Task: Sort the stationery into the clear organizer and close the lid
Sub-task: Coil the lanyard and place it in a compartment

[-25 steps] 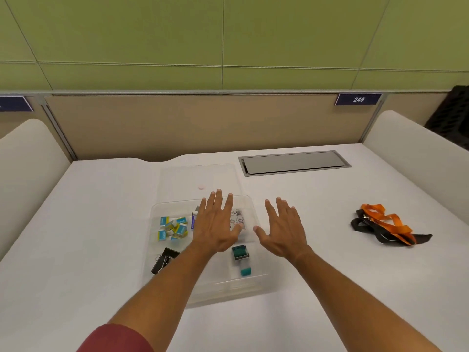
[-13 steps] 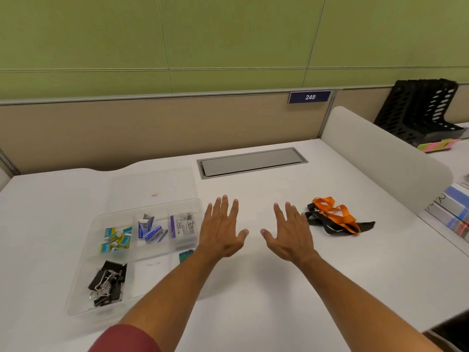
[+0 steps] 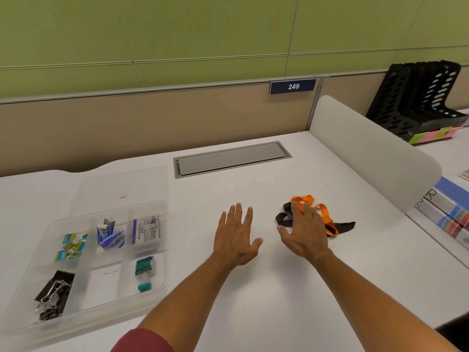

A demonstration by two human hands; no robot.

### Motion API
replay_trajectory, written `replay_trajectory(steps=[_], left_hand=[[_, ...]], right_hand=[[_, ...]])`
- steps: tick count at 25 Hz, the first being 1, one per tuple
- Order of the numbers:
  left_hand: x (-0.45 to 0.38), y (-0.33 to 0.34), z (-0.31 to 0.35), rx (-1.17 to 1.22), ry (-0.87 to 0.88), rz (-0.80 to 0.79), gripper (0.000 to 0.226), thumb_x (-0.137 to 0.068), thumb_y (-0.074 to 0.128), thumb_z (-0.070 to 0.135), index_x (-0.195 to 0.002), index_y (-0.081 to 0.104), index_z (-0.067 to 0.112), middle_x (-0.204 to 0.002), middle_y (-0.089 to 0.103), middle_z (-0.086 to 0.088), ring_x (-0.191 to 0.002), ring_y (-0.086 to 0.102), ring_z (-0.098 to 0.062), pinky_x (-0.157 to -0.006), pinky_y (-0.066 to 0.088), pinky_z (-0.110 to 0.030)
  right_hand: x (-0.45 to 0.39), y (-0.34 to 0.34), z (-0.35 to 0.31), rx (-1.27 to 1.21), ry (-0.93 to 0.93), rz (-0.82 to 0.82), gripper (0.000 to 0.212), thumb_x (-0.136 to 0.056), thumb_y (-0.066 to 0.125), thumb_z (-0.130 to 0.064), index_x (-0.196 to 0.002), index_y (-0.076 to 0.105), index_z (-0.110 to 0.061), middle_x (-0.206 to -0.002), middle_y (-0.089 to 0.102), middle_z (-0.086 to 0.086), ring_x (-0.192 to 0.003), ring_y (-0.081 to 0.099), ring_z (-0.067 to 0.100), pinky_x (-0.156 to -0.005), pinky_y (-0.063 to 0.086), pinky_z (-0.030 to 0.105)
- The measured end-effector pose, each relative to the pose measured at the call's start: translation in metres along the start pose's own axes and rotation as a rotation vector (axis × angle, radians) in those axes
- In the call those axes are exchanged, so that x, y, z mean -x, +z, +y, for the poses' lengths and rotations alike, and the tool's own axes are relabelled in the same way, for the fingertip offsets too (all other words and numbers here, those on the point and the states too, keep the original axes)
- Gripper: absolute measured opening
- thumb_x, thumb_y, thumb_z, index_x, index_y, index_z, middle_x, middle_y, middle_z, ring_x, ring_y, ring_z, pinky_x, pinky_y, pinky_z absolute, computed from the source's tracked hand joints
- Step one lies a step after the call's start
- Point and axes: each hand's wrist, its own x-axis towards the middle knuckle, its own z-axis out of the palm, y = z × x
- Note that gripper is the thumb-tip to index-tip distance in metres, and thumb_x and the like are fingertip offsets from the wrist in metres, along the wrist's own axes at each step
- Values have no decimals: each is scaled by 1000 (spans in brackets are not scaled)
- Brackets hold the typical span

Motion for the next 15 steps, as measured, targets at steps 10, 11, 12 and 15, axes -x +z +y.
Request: replay_trajectory(steps=[10,11,12,15], left_hand=[[-29,20,29,5,-14,-41,83,-90,31,62,-153,-7,22,-161,-8,-13,-148,-8,-28,-119,-5,-43],[-31,20,30,6,-17,-44,83,-90,31,62,-153,-6,22,-161,-7,-13,-148,-8,-28,-119,-5,-43],[-32,21,31,7,-20,-47,83,-90,32,62,-153,-6,21,-161,-7,-13,-148,-8,-28,-119,-5,-42],[-37,23,32,-1,-24,-59,83,-90,32,61,-153,-5,21,-161,-7,-13,-148,-8,-27,-119,-4,-42]], right_hand=[[-55,-12,67,44,73,-50,70,-83,61,-31,-144,33,-12,-146,41,15,-131,41,34,-104,37,44],[-61,-12,69,63,52,-88,68,-84,61,-34,-143,34,-12,-144,43,14,-128,43,33,-102,39,43],[-65,-10,71,73,33,-133,66,-86,60,-37,-142,36,-13,-141,46,13,-125,46,32,-99,40,43],[-74,-4,71,41,5,-268,55,-87,59,-40,-133,44,-13,-127,54,11,-115,51,32,-91,45,42]])
